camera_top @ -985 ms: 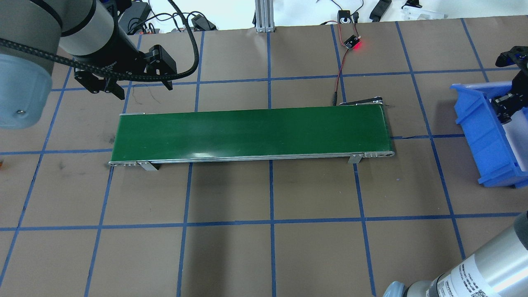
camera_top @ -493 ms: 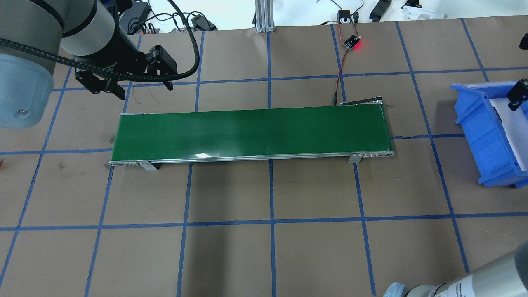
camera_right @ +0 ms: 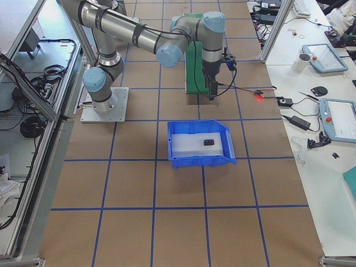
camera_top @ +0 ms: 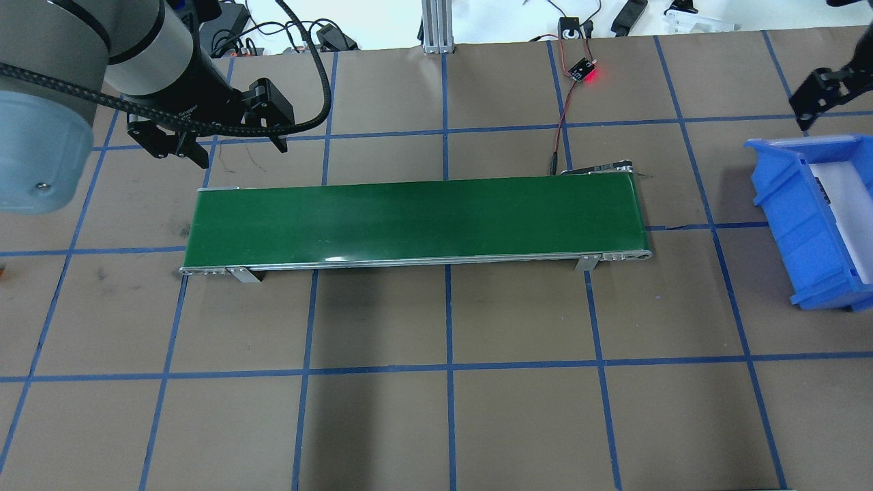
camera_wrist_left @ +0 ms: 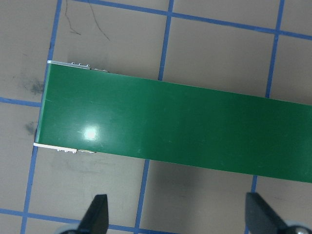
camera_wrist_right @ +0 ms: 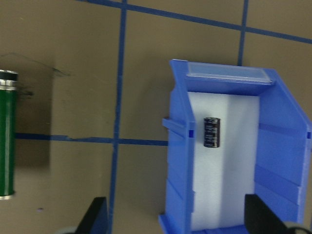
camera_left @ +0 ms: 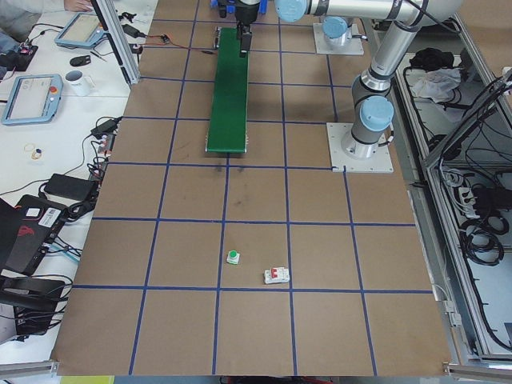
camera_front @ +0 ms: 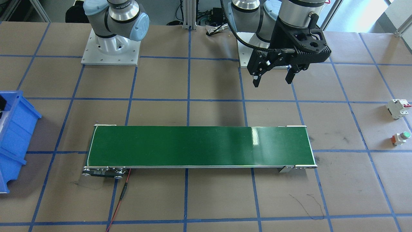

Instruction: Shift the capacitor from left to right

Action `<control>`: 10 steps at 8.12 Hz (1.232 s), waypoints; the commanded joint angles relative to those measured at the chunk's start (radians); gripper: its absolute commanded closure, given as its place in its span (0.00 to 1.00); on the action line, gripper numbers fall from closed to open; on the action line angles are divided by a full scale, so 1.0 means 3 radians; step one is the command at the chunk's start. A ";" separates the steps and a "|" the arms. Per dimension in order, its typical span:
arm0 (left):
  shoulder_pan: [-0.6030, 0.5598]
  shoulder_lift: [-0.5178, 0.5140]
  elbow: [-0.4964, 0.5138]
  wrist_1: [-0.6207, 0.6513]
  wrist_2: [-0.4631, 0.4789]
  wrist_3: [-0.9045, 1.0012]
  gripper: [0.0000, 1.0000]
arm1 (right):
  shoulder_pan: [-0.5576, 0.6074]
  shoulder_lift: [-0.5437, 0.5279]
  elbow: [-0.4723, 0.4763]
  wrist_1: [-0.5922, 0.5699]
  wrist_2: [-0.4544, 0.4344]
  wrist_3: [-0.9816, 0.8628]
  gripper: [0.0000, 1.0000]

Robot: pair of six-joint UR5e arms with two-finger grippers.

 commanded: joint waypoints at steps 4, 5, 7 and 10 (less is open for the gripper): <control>0.0000 0.0019 -0.0004 0.0000 0.0001 -0.0012 0.00 | 0.1336 -0.0179 0.0005 0.0266 0.0539 0.1753 0.00; 0.0000 0.0044 -0.0009 0.0000 0.0001 -0.0012 0.00 | 0.1464 -0.0179 0.0000 0.0261 0.0519 0.1785 0.00; 0.0000 0.0065 -0.0014 0.0000 -0.0004 -0.0012 0.00 | 0.1486 -0.0164 0.0005 0.0276 0.0534 0.1785 0.00; 0.0000 0.0065 -0.0009 0.0000 0.0001 -0.0012 0.00 | 0.1486 -0.0164 0.0010 0.0317 0.0519 0.1750 0.00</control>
